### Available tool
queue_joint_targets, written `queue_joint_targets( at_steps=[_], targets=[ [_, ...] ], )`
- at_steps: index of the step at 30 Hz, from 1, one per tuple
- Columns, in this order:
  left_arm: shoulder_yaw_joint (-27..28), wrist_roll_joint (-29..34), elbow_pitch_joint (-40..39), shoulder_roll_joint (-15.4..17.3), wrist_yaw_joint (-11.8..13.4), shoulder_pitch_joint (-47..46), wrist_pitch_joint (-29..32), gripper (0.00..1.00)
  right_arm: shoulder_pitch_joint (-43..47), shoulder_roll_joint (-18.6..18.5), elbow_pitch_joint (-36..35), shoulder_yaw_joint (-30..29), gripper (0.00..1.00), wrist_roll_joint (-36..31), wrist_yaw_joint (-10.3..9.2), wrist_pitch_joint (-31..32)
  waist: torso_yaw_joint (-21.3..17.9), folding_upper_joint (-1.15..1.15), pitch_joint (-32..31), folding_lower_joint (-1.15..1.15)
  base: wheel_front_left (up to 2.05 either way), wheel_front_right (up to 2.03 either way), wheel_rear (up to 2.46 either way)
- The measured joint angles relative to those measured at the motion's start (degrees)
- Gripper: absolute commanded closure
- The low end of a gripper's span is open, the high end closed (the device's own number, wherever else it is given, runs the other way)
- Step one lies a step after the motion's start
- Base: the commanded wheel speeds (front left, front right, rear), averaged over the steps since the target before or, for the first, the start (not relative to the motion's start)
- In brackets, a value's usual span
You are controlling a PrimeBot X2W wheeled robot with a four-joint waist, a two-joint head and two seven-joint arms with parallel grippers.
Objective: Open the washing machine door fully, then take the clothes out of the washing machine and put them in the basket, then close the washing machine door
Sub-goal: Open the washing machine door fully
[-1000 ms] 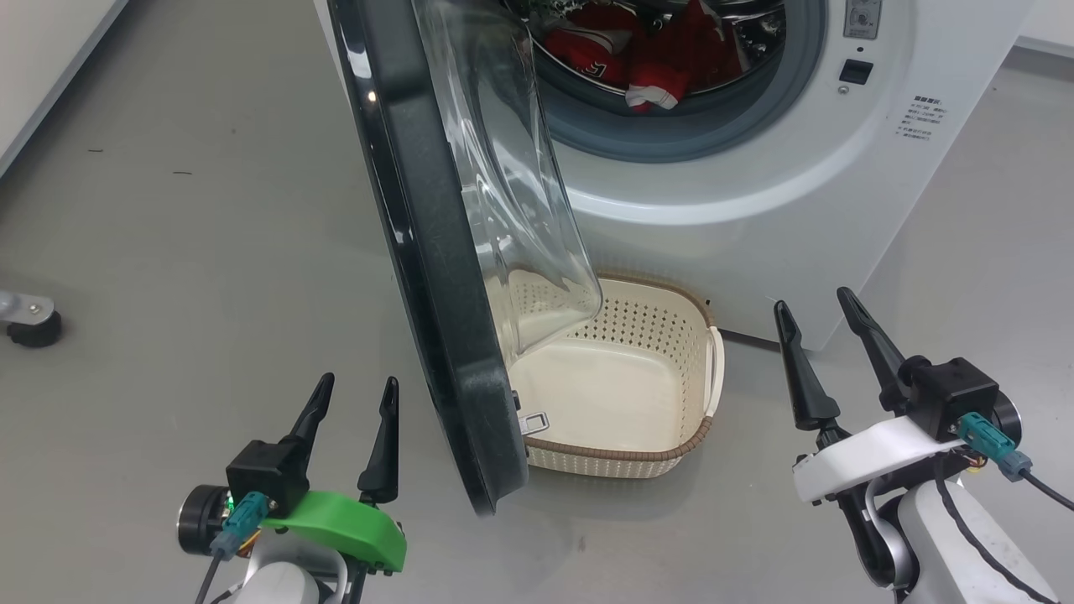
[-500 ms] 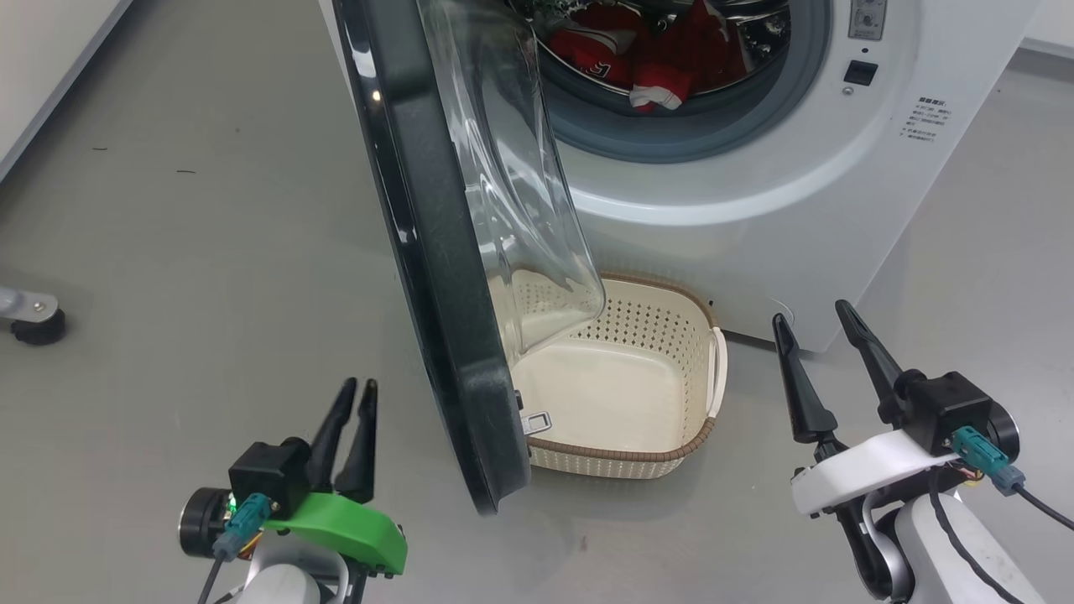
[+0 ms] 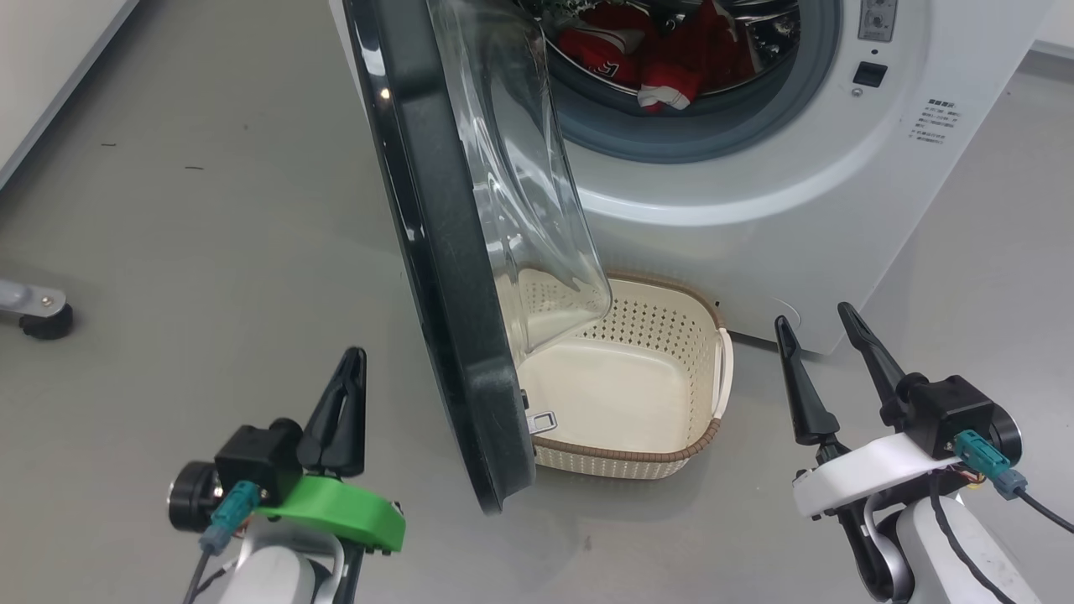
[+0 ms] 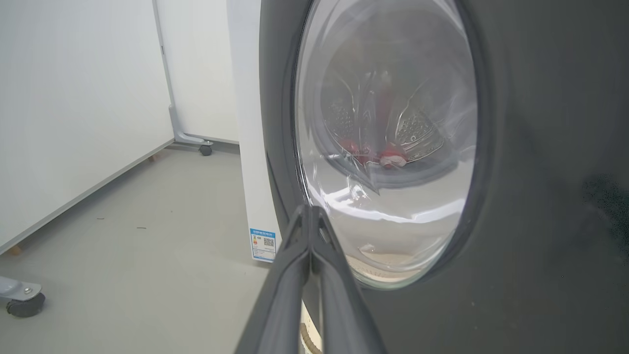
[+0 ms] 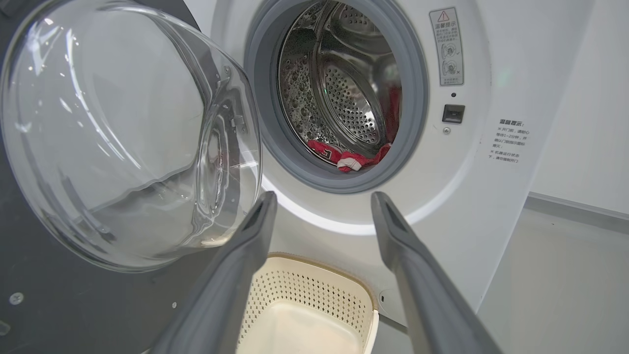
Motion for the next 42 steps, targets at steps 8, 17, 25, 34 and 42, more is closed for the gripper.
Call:
queue_joint_targets(
  at_steps=[8,17,25,34,42],
  targets=[
    [1.54,3.45,-11.40,0.01,0.51,-3.14,-0.01,1.00,0.87,0.59,0.04,-1.30,0.00,-0.91,0.88,0.00,0.64,0.00,-0.19,0.00,0.00,0.00,0.00],
    [0.88,7.32,-24.05,0.02,0.49,-5.31,-0.31,1.00,1.30,1.80,0.30,-2.49,0.00,-1.41,1.51,0.00,1.21,0.00,-1.05,0.00,0.00,0.00,0.00],
    [-3.59,8.39,-30.80,0.04,-1.41,-5.16,-0.32,1.00,1.88,2.49,0.58,-3.22,0.00,-1.86,2.01,0.00,1.30,0.00,-1.67,0.00,0.00,0.00,0.00],
    [-9.82,8.25,-33.85,0.19,-3.94,-2.52,0.44,1.00,2.27,3.00,0.77,-3.86,0.00,-2.59,2.52,0.00,1.35,0.00,-2.53,0.00,0.00,0.00,0.00],
    [-16.03,3.68,-31.94,0.45,-7.25,2.19,6.91,1.00,3.15,3.66,1.03,-4.15,0.00,-3.23,2.99,0.00,1.30,0.00,-3.26,0.00,0.00,0.00,0.00]
  ],
)
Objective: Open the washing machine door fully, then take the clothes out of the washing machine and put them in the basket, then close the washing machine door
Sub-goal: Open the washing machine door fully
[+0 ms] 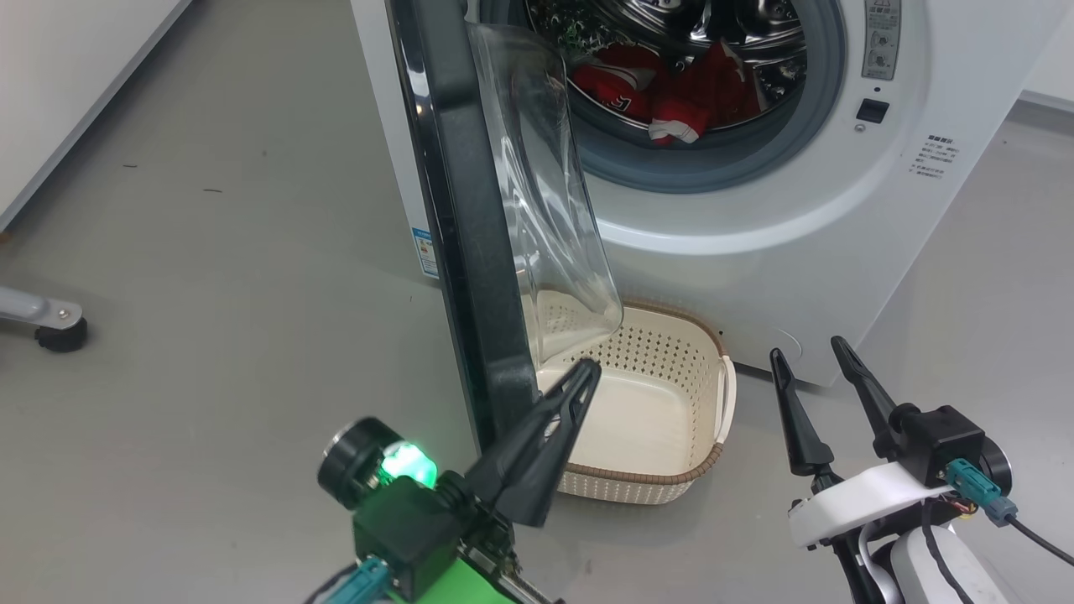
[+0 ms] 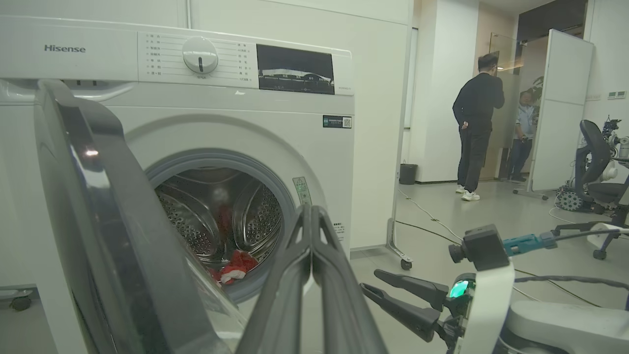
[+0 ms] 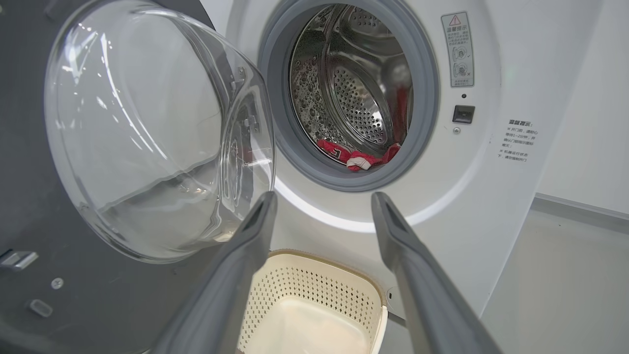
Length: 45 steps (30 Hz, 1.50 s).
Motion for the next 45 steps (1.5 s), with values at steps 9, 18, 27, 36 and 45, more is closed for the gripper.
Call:
queue_joint_targets(
  at_steps=[9,18,27,36,45],
  targets=[
    [-2.86,-4.10,4.79,0.55,-0.41,3.97,6.02,1.00,0.25,0.32,0.36,-0.23,0.00,-0.79,0.25,0.00,-0.53,0.00,0.10,0.00,0.00,0.00,0.00],
    [-1.91,-4.12,9.98,1.69,-0.40,4.39,9.17,1.00,0.27,0.74,0.92,-0.43,0.00,-0.91,0.53,0.00,-1.30,0.00,0.76,0.00,0.00,0.00,0.00],
    [-0.04,-4.95,12.43,1.42,0.20,4.01,9.48,1.00,0.26,0.92,1.04,-0.92,0.00,-1.25,0.94,0.00,-1.74,0.00,1.54,0.00,0.00,0.00,0.00],
    [1.19,-6.09,13.86,1.04,1.13,3.66,8.92,1.00,0.24,1.09,1.20,-1.38,0.00,-1.32,1.00,0.00,-1.78,0.00,2.11,0.00,0.00,0.00,0.00],
    [1.88,-6.06,15.15,0.34,2.14,3.48,7.58,1.00,0.21,1.33,1.31,-1.89,0.00,-1.49,1.03,0.00,-1.39,0.00,2.27,0.00,0.00,0.00,0.00]
  ],
)
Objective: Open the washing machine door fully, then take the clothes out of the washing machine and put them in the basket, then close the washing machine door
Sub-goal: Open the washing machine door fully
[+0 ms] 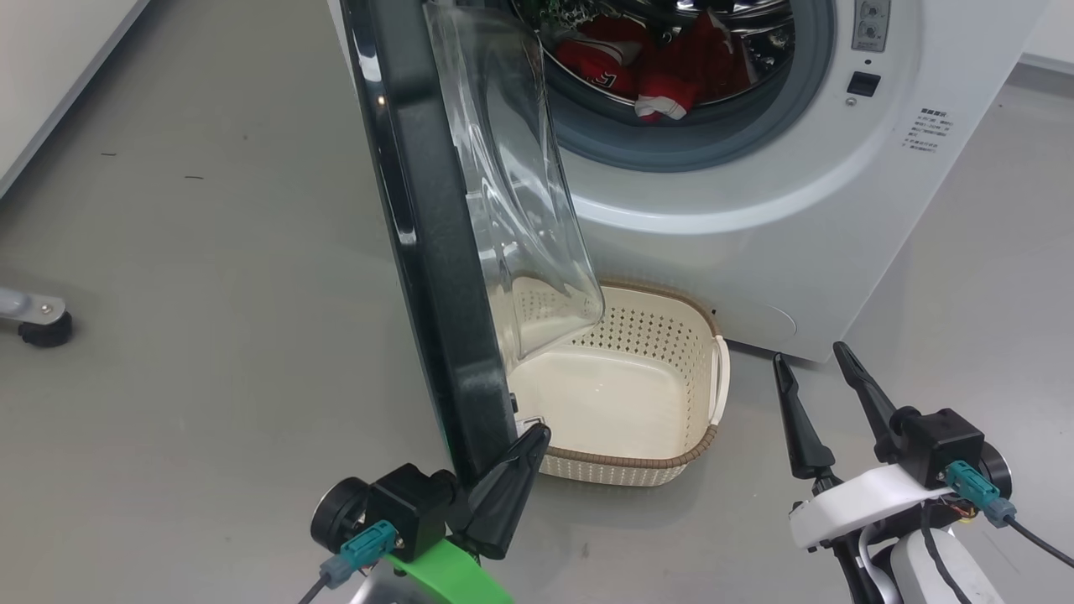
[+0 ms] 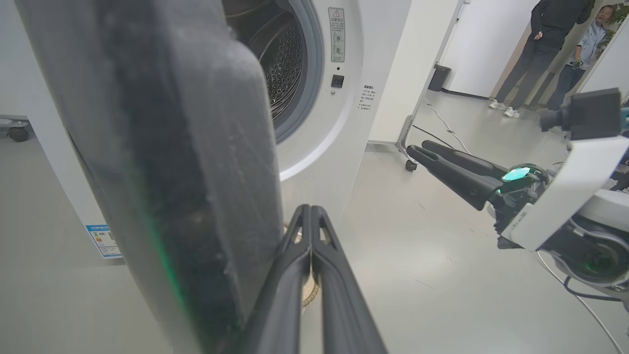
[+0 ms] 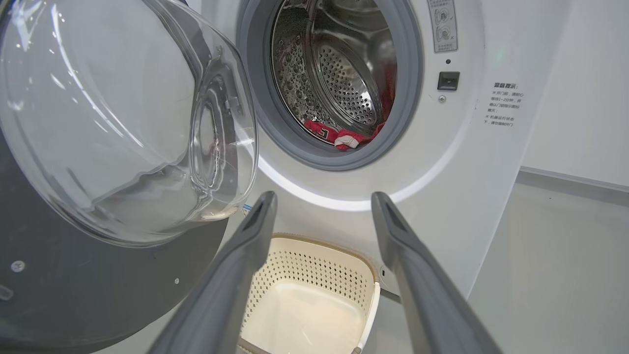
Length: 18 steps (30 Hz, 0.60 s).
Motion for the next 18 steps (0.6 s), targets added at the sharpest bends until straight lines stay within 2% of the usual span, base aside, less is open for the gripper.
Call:
queue_joint_targets(
  at_steps=[18],
  targets=[
    [4.24,0.92,1.57,-0.10,4.98,0.24,-2.23,1.00,0.00,0.32,0.70,-0.63,0.00,-0.25,0.44,0.00,0.68,0.00,-0.49,0.00,0.00,0.00,0.00]
  ],
)
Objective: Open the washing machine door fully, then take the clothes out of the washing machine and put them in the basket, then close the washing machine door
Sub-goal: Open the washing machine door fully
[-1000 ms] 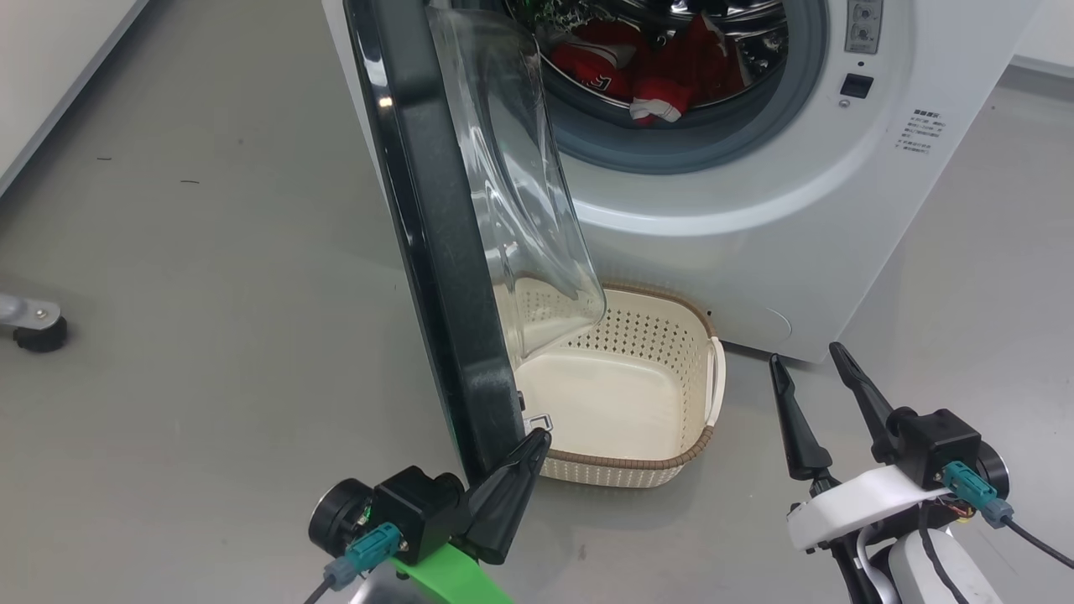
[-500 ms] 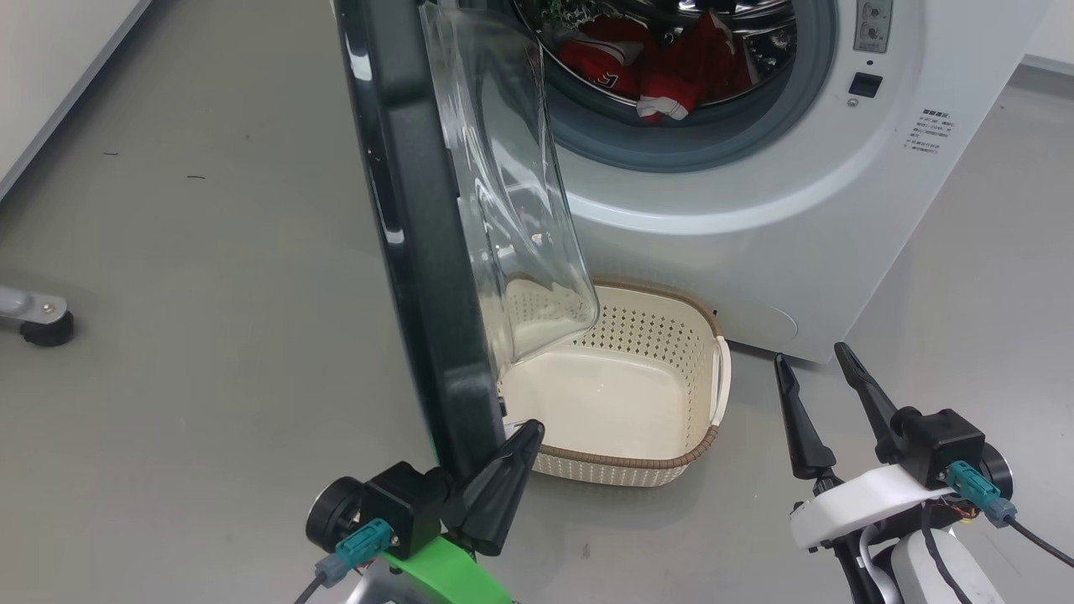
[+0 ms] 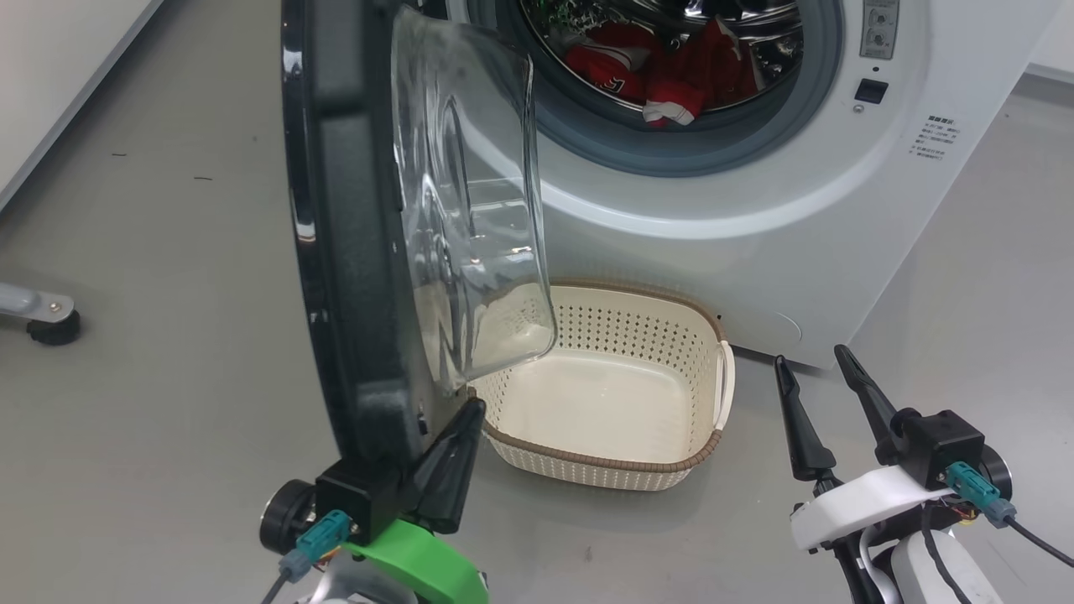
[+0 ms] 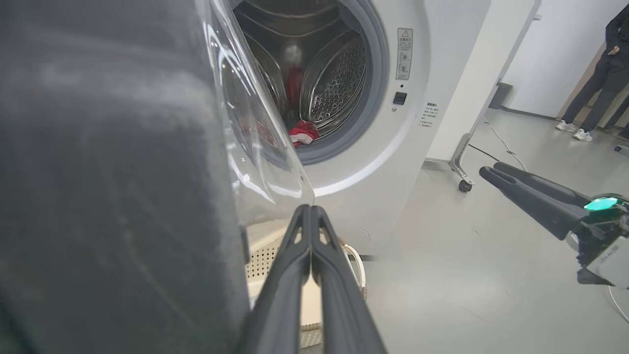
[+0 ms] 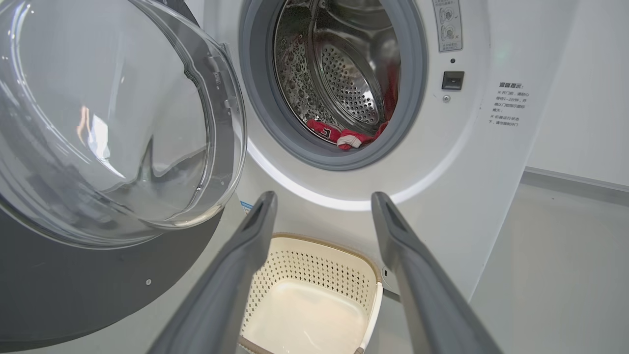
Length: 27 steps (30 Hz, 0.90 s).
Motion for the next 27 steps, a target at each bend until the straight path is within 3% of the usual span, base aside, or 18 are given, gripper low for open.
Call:
queue_joint_targets(
  at_steps=[12,27],
  targets=[
    [6.17,-0.52,0.89,0.08,2.13,1.04,-2.40,1.00,0.00,0.13,0.01,-0.47,0.00,-0.01,0.03,0.00,0.46,0.00,0.03,0.00,0.00,0.00,0.00],
    [15.03,-2.42,3.05,0.47,2.91,1.30,-5.76,1.00,-0.01,0.20,-0.02,-1.12,0.00,-0.42,0.04,0.00,0.69,0.00,0.81,0.00,0.00,0.00,0.00]
  ],
)
